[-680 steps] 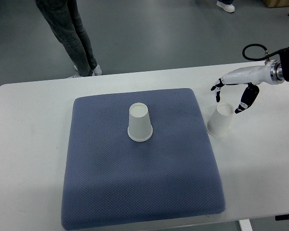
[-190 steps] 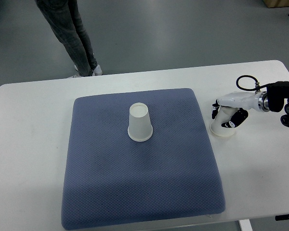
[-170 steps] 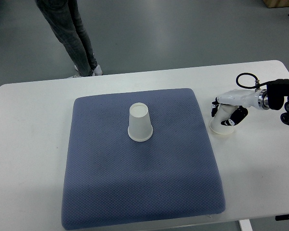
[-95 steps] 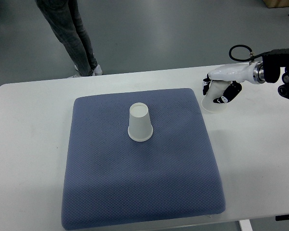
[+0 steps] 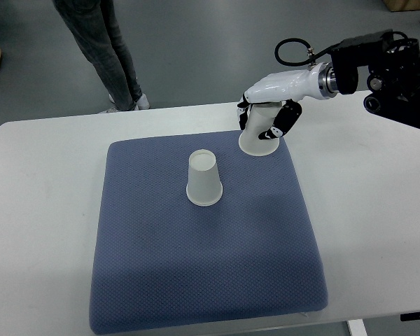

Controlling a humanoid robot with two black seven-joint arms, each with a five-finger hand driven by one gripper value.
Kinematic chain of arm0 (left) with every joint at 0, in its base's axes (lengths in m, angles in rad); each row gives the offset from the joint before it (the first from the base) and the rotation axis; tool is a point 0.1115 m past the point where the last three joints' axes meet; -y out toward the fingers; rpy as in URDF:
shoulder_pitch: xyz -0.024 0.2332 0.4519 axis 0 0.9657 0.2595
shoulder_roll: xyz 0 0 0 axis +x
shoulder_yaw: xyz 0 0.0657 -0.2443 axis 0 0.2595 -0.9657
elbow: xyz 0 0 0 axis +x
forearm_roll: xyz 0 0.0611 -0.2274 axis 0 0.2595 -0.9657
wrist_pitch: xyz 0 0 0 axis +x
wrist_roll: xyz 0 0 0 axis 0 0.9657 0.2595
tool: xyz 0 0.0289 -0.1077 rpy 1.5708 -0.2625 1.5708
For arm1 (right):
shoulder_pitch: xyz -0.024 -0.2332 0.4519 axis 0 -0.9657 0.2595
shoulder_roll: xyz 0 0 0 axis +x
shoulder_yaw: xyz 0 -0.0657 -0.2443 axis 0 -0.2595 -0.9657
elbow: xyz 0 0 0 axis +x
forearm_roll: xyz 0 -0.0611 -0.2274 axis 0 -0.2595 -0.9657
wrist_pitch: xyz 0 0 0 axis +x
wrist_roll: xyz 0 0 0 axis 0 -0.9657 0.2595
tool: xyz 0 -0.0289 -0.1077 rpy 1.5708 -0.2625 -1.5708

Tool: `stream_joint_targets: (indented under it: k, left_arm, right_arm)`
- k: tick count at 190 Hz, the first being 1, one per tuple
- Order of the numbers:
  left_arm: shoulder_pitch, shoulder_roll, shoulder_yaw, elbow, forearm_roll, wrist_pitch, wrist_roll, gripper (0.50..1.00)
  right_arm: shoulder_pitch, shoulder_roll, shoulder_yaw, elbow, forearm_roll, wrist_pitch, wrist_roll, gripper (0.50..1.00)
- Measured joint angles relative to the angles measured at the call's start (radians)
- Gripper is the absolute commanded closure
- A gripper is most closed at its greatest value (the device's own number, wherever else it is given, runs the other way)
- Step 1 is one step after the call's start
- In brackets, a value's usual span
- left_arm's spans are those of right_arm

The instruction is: Stack paper cups

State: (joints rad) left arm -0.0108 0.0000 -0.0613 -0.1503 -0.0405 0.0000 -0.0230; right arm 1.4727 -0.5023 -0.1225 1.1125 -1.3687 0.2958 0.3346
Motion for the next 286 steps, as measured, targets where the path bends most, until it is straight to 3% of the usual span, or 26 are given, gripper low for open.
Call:
stream_joint_targets:
  k: [66, 201, 286]
  left_arm:
    - [0.0, 0.0, 0.0, 0.0, 0.0, 0.0, 0.0, 0.5]
    - [0.0, 0.0, 0.0, 0.0, 0.0, 0.0, 0.0, 0.5]
    - [0.0, 0.0, 0.0, 0.0, 0.0, 0.0, 0.0, 0.5]
  right_arm:
    - [0.039, 0.059, 0.06, 0.006, 0.065, 0.087, 0.023, 0.983]
    - [-0.022, 0.195, 0.094, -0.108, 0.095, 0.077, 0.016, 0.979]
    - [-0.032, 0.217, 0.094, -0.12, 0.093, 0.073, 0.015, 0.977]
